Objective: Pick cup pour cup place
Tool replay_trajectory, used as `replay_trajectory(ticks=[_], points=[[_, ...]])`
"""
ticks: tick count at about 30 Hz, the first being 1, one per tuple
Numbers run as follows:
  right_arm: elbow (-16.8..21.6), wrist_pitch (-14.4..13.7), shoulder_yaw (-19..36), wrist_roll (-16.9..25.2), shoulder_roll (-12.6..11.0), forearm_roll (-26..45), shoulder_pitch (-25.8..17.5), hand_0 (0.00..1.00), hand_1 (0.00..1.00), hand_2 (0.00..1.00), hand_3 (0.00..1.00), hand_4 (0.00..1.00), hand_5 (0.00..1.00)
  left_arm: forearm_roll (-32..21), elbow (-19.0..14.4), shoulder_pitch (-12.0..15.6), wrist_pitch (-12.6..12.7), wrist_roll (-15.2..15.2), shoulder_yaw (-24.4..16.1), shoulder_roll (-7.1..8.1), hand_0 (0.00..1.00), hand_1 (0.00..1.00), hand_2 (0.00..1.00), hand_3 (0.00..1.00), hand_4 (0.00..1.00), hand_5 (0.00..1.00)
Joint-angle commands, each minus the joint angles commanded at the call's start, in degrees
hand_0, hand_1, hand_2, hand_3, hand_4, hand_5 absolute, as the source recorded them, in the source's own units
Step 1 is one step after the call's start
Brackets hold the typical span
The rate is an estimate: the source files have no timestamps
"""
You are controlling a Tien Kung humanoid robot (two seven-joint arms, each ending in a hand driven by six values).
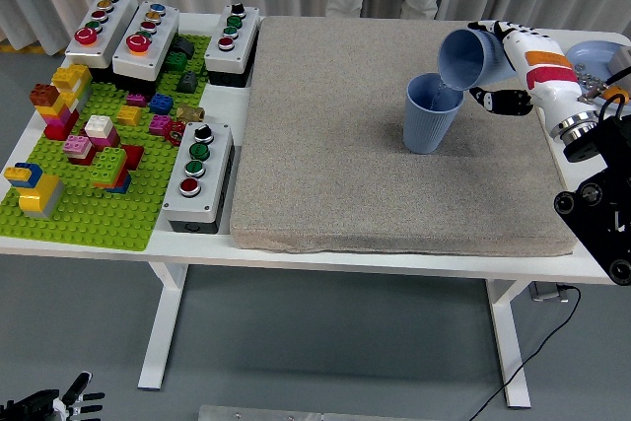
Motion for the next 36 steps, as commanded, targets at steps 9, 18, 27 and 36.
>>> replay_trajectory(ticks=[9,18,27,36], points=[[0.01,-0.59,-1.49,-0.22,-0.67,-0.28,0.65,0.825,0.695,0.592,0.681,0.758,0.124,0.03,0.00,-0.14,-0.01,-0.01,0.03,0.02,0.722,0.707,0.741,0.637,0.515,0.971],[-0.13,-0.79,-4.42,-0.42,-1.50,-0.35,1.99,0.826,0.695,0.591,0.679,0.758,0.126,-0.18,0.00,0.23,0.00,0.01,0.16,0.09,0.721,0.707,0.741,0.637,0.515,0.971],[-1.19,-1.23,-5.08,-0.51,-1.53,-0.63,2.72,0.835,0.696,0.591,0.680,0.759,0.126,-0.32,0.00,0.24,0.00,-0.03,0.36,0.16,0.722,0.707,0.741,0.637,0.516,0.971],[-1.37,-1.53,-5.90,-0.53,-2.01,-0.72,3.41,0.834,0.698,0.593,0.676,0.758,0.125,-0.28,0.00,0.14,0.01,-0.06,0.31,0.15,0.722,0.707,0.741,0.637,0.517,0.972]])
